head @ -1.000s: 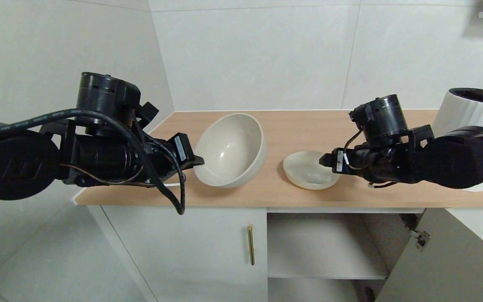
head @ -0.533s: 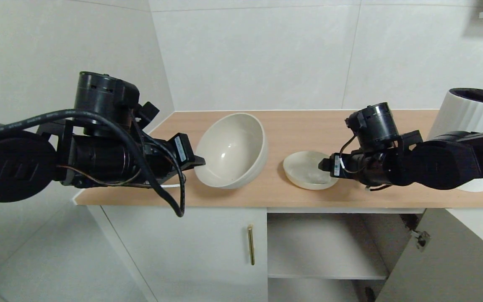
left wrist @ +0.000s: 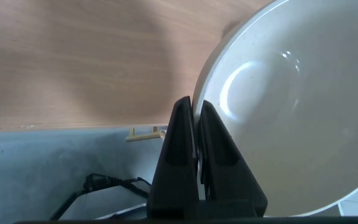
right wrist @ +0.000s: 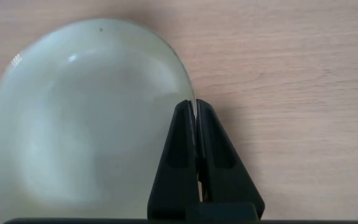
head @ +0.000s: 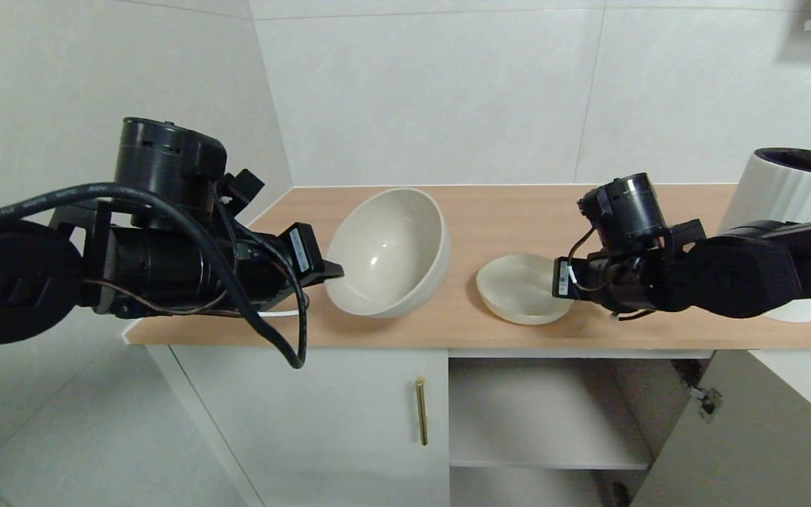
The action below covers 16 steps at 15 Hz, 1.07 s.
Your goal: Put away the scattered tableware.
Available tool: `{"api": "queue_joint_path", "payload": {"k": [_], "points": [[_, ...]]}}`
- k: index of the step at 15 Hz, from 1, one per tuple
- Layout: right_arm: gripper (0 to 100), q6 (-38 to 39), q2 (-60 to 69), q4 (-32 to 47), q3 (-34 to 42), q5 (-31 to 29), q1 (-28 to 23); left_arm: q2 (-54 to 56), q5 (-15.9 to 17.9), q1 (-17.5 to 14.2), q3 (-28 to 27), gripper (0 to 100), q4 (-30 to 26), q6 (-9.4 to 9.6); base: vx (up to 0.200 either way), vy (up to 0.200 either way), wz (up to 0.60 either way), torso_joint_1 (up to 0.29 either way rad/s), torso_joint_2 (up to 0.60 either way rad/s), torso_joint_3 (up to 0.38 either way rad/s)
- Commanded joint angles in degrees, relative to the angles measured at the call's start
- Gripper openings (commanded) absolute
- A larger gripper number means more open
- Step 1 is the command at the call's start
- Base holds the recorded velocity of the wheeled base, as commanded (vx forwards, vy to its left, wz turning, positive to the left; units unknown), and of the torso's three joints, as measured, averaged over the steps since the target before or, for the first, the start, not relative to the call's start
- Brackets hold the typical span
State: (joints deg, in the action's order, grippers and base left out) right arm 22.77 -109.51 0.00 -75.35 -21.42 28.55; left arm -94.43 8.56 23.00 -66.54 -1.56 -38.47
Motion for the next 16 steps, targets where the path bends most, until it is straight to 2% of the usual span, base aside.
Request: {"api": "queue_joint_path", "payload": {"k": [1, 2, 3, 4, 5, 8, 9, 11, 12, 16], "points": [[0, 0.52, 3.86, 0.35, 0.56, 0.33, 0.01, 1.70, -0.12, -0.06, 0.62, 0, -0.11, 0.33, 0.000, 0.000, 0.00, 0.000, 0.00, 0.000], [0, 0.52, 6.41, 0.35, 1.70, 0.94, 0.01, 3.46, -0.12, -0.06, 1.85, 0, -0.29, 1.47, 0.000, 0.000, 0.00, 0.000, 0.00, 0.000], [0, 0.52, 7.12, 0.35, 2.05, 1.12, 0.01, 3.64, -0.12, 0.02, 2.11, 0, -0.37, 1.74, 0.000, 0.000, 0.00, 0.000, 0.00, 0.000], [0, 0.52, 14.41, 1.93, 5.74, 5.60, 0.01, 7.42, -0.03, 0.02, 5.72, 0, -1.08, 5.34, 0.000, 0.000, 0.00, 0.000, 0.00, 0.000], [0, 0.52, 17.75, 4.31, 6.36, 8.59, 0.10, 9.00, -0.12, 0.02, 6.51, 0, -1.43, 6.57, 0.000, 0.000, 0.00, 0.000, 0.00, 0.000], [0, 0.52, 24.52, 14.68, 6.27, 15.97, 0.10, 12.60, -0.03, 0.90, 8.18, 0, -2.83, 8.15, 0.000, 0.000, 0.00, 0.000, 0.00, 0.000], [0, 0.52, 26.72, 18.54, 7.76, 18.78, 0.10, 13.74, -0.03, 1.17, 10.11, 0, -2.92, 9.65, 0.000, 0.000, 0.00, 0.000, 0.00, 0.000], [0, 0.34, 27.42, 19.34, 9.70, 19.75, 0.01, 14.27, -0.12, 1.25, 11.69, 0, -2.92, 10.08, 0.000, 0.000, 0.00, 0.000, 0.00, 0.000], [0, 0.26, 27.59, 18.46, 11.63, 20.28, -0.07, 14.45, -0.12, 1.96, 14.77, 0, -2.92, 11.05, 0.000, 0.000, 0.00, 0.000, 0.00, 0.000], [0, -0.01, 28.21, 18.37, 13.91, 19.84, -1.04, 13.04, -0.30, 3.63, 14.94, 0, -2.92, 11.05, 0.000, 0.000, 0.00, 0.000, 0.00, 0.000]]}}
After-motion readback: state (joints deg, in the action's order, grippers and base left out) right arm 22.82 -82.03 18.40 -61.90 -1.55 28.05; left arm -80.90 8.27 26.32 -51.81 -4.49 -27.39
